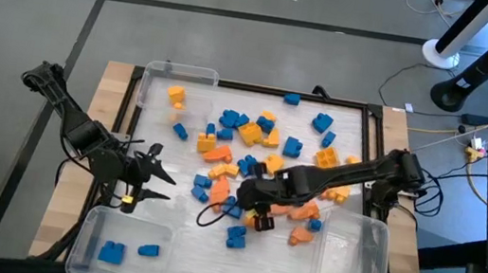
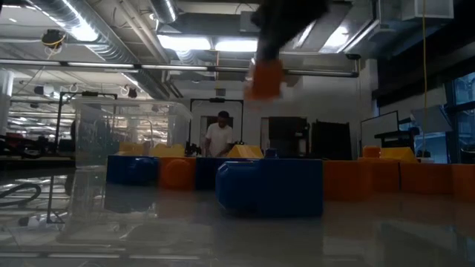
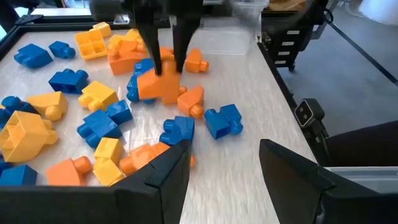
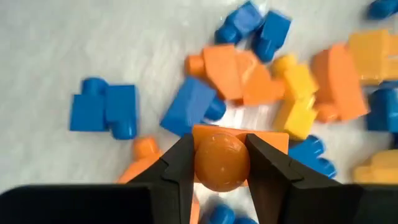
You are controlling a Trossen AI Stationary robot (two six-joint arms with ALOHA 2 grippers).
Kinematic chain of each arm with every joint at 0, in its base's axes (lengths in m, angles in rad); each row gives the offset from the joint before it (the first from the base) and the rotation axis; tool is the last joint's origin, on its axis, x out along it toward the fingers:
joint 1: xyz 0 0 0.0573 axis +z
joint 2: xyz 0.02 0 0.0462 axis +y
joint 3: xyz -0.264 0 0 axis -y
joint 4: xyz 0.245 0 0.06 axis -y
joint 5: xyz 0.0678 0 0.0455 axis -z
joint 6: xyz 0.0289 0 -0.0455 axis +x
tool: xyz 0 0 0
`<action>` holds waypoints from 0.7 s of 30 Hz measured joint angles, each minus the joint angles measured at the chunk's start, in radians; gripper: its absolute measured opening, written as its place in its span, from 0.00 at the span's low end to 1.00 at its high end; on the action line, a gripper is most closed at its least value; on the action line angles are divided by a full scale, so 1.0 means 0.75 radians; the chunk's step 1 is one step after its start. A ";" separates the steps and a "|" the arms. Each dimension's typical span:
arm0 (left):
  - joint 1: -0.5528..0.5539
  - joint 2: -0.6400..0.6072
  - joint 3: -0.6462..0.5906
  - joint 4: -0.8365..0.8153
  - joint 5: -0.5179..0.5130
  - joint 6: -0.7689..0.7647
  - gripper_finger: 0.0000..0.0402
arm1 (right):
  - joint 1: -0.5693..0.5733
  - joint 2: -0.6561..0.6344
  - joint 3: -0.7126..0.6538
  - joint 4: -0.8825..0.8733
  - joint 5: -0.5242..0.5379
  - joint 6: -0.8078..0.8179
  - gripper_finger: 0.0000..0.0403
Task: Sort blocks
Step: Put the orange game piece into the bottom right transparent bin
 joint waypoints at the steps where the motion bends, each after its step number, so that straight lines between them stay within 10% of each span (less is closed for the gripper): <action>1: 0.000 0.000 0.000 0.000 0.000 0.000 0.45 | 0.000 0.000 0.051 -0.067 -0.016 0.000 0.29; 21: 0.001 0.039 -0.001 0.001 -0.066 0.082 0.45 | 0.368 -0.003 0.643 -0.976 -0.069 0.573 0.30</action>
